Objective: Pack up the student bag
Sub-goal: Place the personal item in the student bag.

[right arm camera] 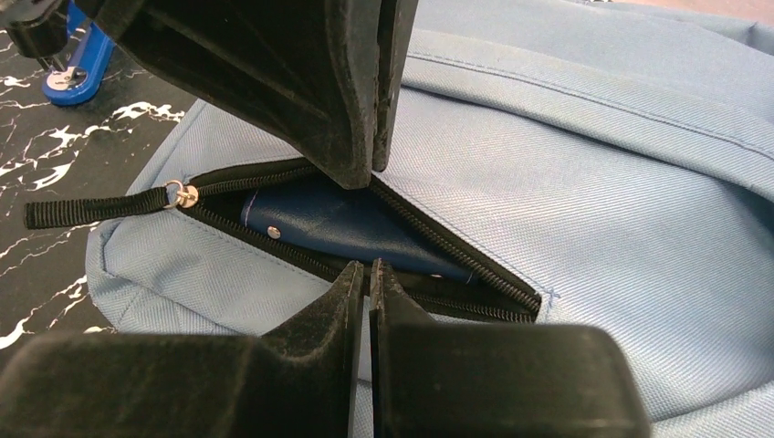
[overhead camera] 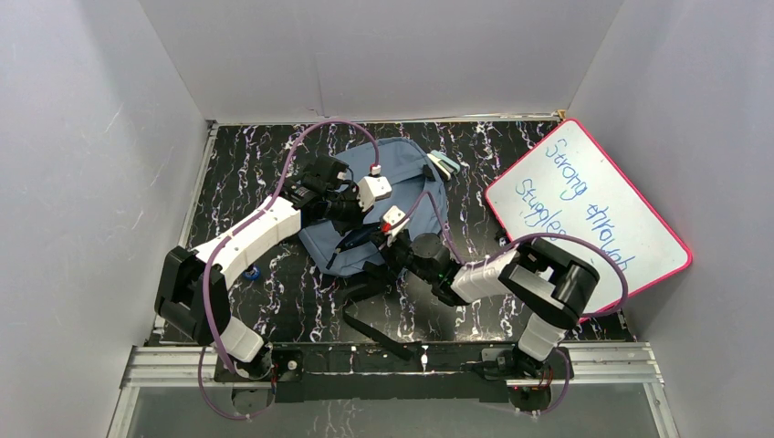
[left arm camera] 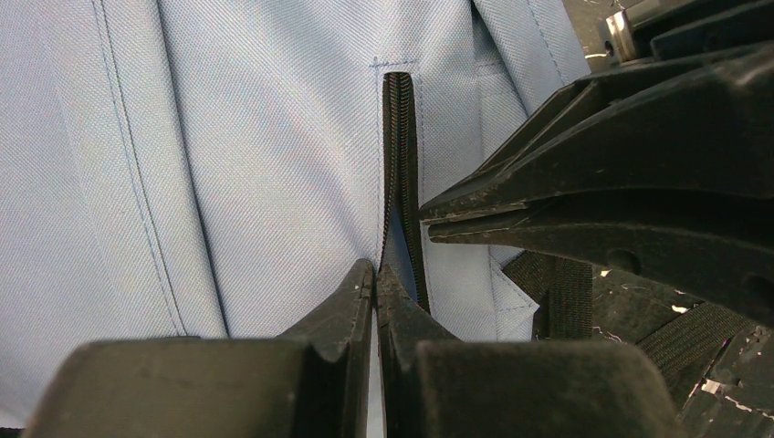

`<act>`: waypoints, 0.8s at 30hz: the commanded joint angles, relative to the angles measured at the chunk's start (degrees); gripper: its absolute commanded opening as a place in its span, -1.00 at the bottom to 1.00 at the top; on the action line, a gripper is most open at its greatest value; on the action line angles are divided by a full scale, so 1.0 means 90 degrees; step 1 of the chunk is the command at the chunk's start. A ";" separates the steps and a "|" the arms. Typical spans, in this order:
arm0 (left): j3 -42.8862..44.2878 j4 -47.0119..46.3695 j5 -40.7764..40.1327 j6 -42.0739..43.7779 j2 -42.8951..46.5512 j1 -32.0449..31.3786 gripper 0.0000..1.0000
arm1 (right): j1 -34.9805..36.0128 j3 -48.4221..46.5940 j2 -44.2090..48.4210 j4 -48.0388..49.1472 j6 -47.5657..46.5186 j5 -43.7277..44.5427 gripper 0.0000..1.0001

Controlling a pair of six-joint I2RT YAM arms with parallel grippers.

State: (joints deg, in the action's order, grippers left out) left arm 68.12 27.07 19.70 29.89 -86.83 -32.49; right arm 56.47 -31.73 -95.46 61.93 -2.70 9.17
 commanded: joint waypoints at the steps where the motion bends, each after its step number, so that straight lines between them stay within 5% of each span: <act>1: 0.0263 0.0030 0.0239 -0.0050 0.0111 -0.0042 -1.00 | -0.0055 -0.0294 -0.0128 0.0492 0.0090 -0.0123 -0.73; 24: 0.0232 0.0032 0.0252 -0.0059 0.0126 -0.0042 -1.00 | -0.0190 -0.0660 -0.0632 0.0643 0.0066 -0.0337 -0.73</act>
State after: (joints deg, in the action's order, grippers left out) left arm 68.12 27.07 19.70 29.78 -86.83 -32.49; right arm 55.27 -35.07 -100.53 63.29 -2.70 6.98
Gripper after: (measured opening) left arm 0.010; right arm 0.137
